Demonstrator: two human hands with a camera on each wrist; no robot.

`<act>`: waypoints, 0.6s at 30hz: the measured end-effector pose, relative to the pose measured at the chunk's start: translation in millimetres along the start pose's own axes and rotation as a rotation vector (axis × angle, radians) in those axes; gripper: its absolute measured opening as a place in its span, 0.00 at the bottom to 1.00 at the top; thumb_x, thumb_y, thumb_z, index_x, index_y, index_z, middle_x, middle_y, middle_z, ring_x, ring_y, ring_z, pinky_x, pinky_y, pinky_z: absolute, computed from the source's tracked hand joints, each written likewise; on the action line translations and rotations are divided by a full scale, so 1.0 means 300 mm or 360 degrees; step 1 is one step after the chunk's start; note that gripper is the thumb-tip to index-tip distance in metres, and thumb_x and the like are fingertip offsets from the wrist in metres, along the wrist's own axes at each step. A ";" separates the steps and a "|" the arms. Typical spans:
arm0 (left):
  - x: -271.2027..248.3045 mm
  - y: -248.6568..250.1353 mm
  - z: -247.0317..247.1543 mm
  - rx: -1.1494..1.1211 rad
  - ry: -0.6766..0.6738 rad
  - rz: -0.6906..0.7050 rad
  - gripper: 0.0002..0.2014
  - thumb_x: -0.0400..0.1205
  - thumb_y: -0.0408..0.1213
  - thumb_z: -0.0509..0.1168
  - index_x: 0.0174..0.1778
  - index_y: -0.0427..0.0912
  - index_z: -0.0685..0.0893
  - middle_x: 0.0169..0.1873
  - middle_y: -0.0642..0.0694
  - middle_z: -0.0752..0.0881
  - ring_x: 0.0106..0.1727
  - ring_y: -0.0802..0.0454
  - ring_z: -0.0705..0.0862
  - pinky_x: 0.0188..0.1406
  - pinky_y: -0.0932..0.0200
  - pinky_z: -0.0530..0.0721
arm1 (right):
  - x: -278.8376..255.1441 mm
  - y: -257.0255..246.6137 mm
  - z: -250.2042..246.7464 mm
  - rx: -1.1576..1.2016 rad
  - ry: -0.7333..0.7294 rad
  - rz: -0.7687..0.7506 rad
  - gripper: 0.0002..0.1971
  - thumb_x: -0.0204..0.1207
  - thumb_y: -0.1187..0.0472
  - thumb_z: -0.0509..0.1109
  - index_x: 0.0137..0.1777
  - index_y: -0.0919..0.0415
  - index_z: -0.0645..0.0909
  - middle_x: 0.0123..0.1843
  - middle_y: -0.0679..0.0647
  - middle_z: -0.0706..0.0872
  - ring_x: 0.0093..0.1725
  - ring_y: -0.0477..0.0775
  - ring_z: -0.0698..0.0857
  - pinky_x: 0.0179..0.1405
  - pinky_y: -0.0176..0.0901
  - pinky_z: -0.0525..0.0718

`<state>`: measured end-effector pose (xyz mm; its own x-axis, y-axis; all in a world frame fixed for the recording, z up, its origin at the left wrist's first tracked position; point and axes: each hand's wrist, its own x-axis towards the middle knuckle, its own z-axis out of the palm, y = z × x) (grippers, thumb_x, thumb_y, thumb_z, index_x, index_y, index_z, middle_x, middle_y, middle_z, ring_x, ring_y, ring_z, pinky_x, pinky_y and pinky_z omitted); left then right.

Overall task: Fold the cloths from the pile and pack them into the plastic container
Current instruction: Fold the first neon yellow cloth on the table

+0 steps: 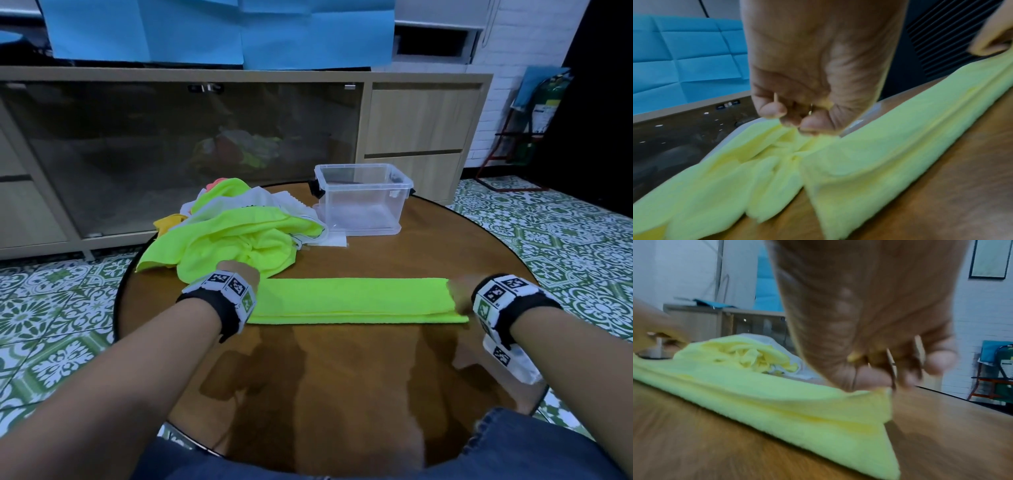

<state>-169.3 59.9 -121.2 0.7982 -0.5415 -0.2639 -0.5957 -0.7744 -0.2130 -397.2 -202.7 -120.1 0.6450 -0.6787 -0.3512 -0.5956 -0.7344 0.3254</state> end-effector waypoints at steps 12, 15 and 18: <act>0.014 0.354 0.052 -0.0075 -0.0026 0.0704 0.28 0.89 0.49 0.42 0.83 0.47 0.41 0.83 0.44 0.41 0.83 0.42 0.41 0.81 0.39 0.50 | 0.086 -0.400 -0.035 0.0308 -0.0049 -0.0571 0.32 0.86 0.47 0.47 0.84 0.58 0.38 0.84 0.57 0.36 0.84 0.62 0.41 0.82 0.57 0.50; 0.034 0.358 0.096 -0.0160 -0.0176 0.0568 0.30 0.88 0.54 0.41 0.83 0.49 0.39 0.83 0.45 0.37 0.83 0.42 0.39 0.80 0.37 0.47 | 0.108 -0.449 0.019 0.0328 -0.0088 -0.0498 0.33 0.86 0.44 0.44 0.83 0.56 0.36 0.84 0.57 0.34 0.83 0.61 0.38 0.82 0.57 0.47; 0.050 0.332 0.152 -0.0199 -0.0224 0.0530 0.32 0.86 0.59 0.39 0.82 0.51 0.36 0.82 0.47 0.33 0.83 0.44 0.36 0.79 0.35 0.42 | 0.116 -0.438 0.053 0.0355 -0.0102 -0.0509 0.33 0.85 0.42 0.41 0.83 0.55 0.33 0.83 0.56 0.31 0.83 0.59 0.35 0.82 0.56 0.42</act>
<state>-220.7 -10.6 -189.3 0.5375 -0.7268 -0.4275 -0.7982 -0.6021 0.0201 -304.1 -129.8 -189.1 0.7880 -0.4089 -0.4603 -0.4633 -0.8862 -0.0060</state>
